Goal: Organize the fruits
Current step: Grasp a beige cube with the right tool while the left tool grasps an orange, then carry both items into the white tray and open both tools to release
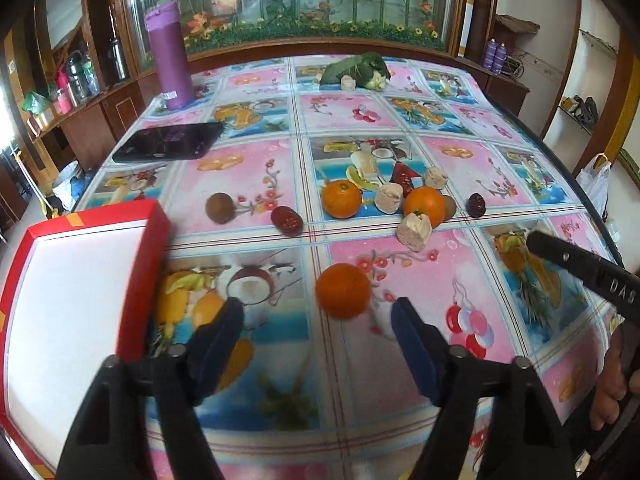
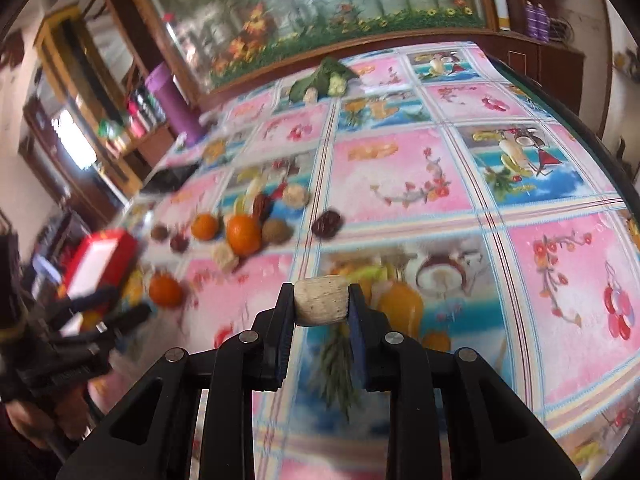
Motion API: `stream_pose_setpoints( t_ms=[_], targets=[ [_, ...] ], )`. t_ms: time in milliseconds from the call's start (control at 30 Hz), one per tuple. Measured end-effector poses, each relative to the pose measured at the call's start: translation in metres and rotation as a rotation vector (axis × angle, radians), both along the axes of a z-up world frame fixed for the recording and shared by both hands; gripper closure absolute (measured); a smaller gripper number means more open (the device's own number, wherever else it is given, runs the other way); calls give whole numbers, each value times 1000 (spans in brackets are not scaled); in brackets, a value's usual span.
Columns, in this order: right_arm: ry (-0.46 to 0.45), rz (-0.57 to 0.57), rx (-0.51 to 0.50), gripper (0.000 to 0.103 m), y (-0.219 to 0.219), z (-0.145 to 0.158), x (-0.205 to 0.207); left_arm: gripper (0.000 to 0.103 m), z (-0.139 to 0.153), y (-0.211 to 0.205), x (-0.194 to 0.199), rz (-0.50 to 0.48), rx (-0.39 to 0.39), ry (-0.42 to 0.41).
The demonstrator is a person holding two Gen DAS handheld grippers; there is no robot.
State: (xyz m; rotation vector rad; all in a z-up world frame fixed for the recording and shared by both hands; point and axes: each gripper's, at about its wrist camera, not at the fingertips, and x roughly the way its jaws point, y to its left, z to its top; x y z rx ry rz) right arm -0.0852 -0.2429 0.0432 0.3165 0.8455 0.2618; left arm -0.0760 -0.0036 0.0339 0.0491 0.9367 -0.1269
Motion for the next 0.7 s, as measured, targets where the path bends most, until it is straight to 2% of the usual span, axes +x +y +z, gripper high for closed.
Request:
stream_pose_setpoints(
  t_ms=[100,300,467,700],
  targets=[
    [-7,-4,89,78,-4,-6,9,34,-7,-5,9,1,-10,32],
    [-50,15,90,78,-4,1,7,49,-14,-10,17,-4,-22,51],
    [-44,33,73,78,3,-1,8,67,-17,-11,20,-17,-51,58],
    [-51,39,30,78,8,-4,8,68,-16,-7,16,-26,-70,30]
  ],
)
